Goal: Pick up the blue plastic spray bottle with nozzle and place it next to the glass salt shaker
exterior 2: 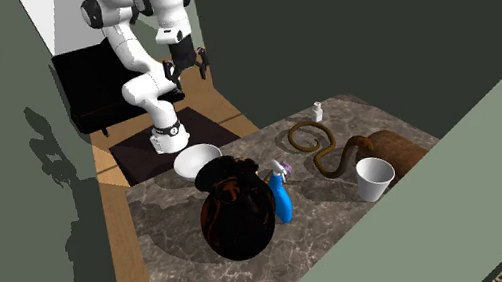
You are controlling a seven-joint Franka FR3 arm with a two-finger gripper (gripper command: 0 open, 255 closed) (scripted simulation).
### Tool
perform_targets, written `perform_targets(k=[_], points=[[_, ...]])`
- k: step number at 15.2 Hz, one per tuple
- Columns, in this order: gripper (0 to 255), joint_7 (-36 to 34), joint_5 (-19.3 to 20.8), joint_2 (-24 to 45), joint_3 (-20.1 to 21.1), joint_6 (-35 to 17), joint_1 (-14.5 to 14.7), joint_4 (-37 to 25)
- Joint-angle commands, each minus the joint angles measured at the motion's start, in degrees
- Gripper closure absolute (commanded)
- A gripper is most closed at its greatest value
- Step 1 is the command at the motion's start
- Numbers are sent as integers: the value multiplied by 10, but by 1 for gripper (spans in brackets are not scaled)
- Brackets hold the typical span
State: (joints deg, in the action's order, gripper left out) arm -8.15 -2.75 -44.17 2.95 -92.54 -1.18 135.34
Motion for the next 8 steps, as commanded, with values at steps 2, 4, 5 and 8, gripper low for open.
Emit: perform_targets(k=[2, 4, 5, 8], points=[[0, 0, 0, 22, 1, -14, -1, -7], [0, -1, 1, 66, 3, -41, -3, -24], [0, -2, 2, 89, 4, -53, -4, -34], [0, -4, 5, 156, 7, -86, -6, -67]])
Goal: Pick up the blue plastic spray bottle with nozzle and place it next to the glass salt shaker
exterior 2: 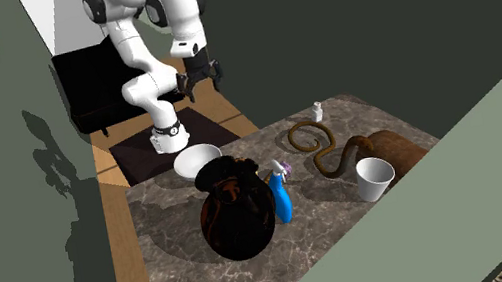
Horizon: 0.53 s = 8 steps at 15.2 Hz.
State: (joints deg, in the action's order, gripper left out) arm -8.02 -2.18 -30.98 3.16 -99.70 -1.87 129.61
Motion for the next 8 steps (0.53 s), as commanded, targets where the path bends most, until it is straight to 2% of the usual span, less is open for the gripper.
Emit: perform_targets(k=[1, 8], points=[[0, -6, 0, 47, 5, -24, 0, -22], [0, -14, 11, 206, 11, -71, -4, -131]])
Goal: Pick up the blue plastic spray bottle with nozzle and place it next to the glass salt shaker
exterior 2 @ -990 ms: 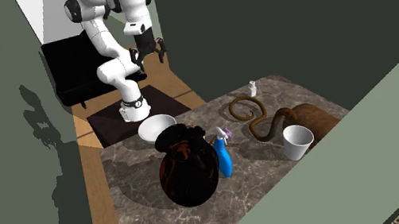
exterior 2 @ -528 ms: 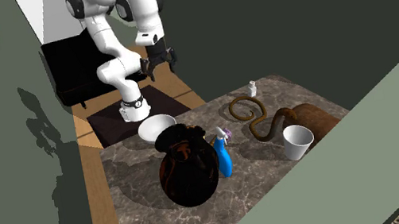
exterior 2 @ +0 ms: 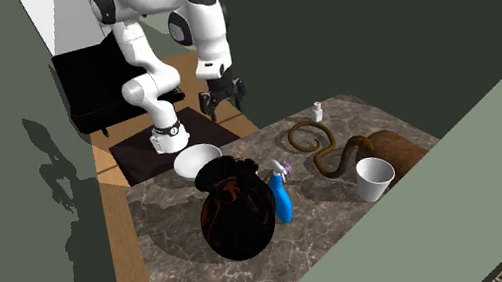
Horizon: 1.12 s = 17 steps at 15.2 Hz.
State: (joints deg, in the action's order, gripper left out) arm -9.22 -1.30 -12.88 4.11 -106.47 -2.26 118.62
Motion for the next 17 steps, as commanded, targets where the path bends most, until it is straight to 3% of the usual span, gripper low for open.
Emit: perform_targets(k=[1, 9, 15, 17], points=[[0, -3, 4, 48, 2, -7, -1, -40], [0, -14, 20, 235, 3, -10, 1, -221], [0, -19, 32, 392, 0, 27, 7, -412], [0, -19, 32, 393, 0, 13, 7, -398]])
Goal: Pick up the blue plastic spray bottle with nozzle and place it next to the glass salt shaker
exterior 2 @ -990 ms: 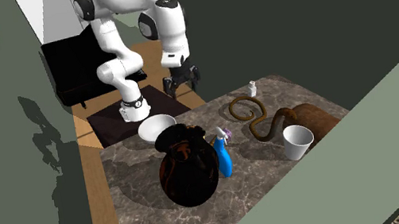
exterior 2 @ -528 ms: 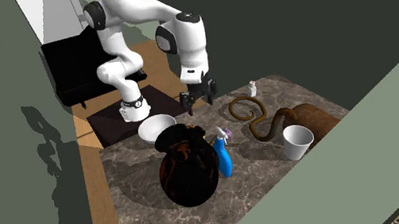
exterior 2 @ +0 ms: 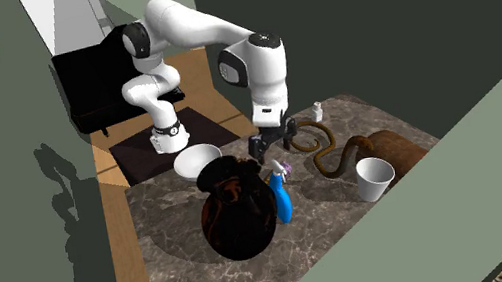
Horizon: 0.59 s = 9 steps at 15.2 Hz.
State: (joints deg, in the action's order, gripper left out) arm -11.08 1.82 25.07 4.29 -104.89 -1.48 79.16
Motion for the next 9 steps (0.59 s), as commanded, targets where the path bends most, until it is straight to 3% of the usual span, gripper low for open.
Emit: perform_targets(k=[1, 9], points=[[0, 0, 1, 15, -2, -11, -1, 4], [0, -1, 2, 20, -1, -43, -2, 31]])
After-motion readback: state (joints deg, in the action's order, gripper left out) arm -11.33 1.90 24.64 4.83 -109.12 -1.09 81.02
